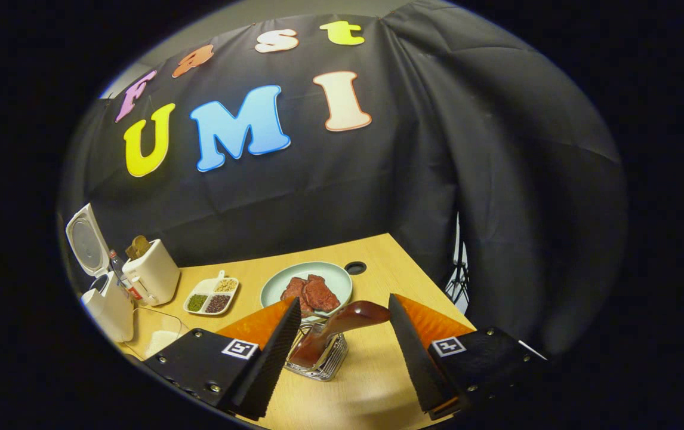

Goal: Close the left gripper, press the button to open the rice cooker; take a wooden spoon from the chopstick holder with the right hand, scoop a spoonful of rice and pour it into the rice cooker, then put the wooden spoon back into the chopstick holder.

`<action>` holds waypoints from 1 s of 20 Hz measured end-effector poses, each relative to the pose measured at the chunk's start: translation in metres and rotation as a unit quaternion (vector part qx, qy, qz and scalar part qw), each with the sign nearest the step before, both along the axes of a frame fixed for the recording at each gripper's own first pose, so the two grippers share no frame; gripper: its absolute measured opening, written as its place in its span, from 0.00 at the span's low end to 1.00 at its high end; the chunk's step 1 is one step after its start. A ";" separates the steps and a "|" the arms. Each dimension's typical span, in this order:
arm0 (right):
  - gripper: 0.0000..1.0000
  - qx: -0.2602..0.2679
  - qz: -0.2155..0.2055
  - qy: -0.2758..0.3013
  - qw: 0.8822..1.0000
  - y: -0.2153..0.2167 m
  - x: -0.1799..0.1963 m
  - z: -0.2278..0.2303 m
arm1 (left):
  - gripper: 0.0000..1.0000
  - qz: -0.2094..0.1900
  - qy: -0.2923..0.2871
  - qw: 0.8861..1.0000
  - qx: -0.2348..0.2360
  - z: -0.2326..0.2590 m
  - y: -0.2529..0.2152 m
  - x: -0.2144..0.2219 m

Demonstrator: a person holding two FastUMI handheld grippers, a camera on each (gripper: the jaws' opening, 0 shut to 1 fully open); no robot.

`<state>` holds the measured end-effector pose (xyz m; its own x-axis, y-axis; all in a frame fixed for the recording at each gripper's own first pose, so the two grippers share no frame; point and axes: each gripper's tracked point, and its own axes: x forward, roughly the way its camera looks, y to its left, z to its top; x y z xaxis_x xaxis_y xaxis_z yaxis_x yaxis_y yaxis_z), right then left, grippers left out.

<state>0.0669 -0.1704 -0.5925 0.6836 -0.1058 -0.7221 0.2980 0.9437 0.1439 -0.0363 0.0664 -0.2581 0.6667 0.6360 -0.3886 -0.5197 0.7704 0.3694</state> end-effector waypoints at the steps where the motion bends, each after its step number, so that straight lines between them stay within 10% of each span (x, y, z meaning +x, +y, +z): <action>1: 0.87 0.010 -0.008 0.010 1.000 0.003 0.001 -0.011 | 0.94 -0.002 0.004 1.000 -0.003 -0.001 -0.003 0.001; 8: 0.26 0.124 -0.043 0.038 0.991 0.033 0.015 -0.047 | 1.00 0.006 0.025 1.000 -0.010 -0.012 -0.010 -0.010; 20: 0.15 0.138 0.033 0.000 0.990 0.055 0.035 0.066 | 1.00 0.002 -0.004 0.999 -0.039 -0.001 -0.013 -0.027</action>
